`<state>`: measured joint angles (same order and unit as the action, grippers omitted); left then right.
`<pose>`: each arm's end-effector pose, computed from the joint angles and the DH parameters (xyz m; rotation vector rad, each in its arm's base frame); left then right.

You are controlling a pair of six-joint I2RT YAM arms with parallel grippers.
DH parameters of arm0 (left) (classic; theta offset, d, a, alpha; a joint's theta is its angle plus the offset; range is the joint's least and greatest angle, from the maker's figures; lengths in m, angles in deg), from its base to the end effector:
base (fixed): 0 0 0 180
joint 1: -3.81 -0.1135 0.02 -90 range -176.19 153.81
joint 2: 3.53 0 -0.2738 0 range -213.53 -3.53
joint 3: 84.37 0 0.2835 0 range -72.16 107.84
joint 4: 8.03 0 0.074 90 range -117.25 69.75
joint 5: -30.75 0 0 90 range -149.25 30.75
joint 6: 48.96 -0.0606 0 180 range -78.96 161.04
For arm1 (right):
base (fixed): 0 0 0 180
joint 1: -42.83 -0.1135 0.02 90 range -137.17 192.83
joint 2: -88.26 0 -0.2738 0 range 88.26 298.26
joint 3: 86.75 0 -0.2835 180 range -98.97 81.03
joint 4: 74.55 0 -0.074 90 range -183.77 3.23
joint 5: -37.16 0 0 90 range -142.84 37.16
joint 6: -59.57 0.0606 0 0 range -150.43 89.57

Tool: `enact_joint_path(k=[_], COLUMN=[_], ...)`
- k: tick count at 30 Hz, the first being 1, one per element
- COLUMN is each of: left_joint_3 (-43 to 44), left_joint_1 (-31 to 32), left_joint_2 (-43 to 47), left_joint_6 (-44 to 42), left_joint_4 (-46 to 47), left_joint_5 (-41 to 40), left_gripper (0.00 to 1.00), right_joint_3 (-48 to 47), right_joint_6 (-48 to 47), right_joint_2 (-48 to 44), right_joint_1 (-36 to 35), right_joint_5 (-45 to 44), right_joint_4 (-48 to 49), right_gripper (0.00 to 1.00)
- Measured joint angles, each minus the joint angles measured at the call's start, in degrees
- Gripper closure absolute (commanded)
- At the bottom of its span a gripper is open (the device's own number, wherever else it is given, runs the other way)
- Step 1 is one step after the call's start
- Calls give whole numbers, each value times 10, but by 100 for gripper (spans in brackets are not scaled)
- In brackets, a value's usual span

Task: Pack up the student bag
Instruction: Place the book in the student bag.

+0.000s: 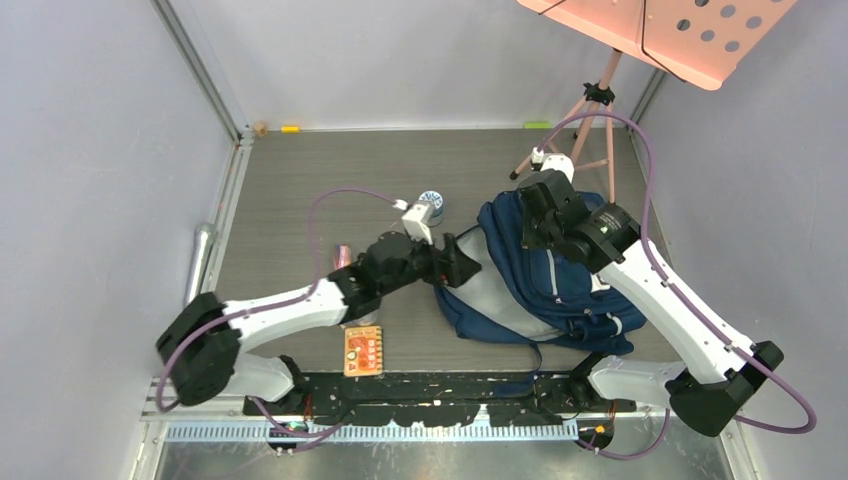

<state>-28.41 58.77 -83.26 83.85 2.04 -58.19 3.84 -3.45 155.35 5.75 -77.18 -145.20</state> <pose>0.2066 -0.2965 0.2368 0.2248 1.9760 -1.1890 0.2237 0.1378 0.3768 -0.0145 2.3197 0.0439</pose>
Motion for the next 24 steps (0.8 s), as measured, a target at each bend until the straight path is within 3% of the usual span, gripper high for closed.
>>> enact_joint_path(k=[7,12,14,15,17,21,24], left_joint_3=[-24,-32,-31,-28,-20,-6,5], left_joint_1=[-122,-191,-204,-209,-215,-220,-221], left_joint_2=[161,199,181,165,125,43,-4], left_joint_6=[-16,-19,-19,-19,-19,-12,-5], left_joint_4=[-190,-263,-270,-274,-275,-263,-240], left_joint_5=[7,61,97,115,145,193,224], left_gripper=[8,7,7,7,7,10,11], right_joint_3=[27,71,86,90,96,96,72], right_joint_6=[-3,0,1,3,8,13,8], right_joint_2=[-1,0,4,8,17,24,30], right_joint_1=[-1,-7,-10,-12,-15,-17,-16], right_joint_5=[16,50,63,69,78,82,74], right_joint_4=[23,60,72,76,82,82,71], right_gripper=[100,98,78,60,40,18,12])
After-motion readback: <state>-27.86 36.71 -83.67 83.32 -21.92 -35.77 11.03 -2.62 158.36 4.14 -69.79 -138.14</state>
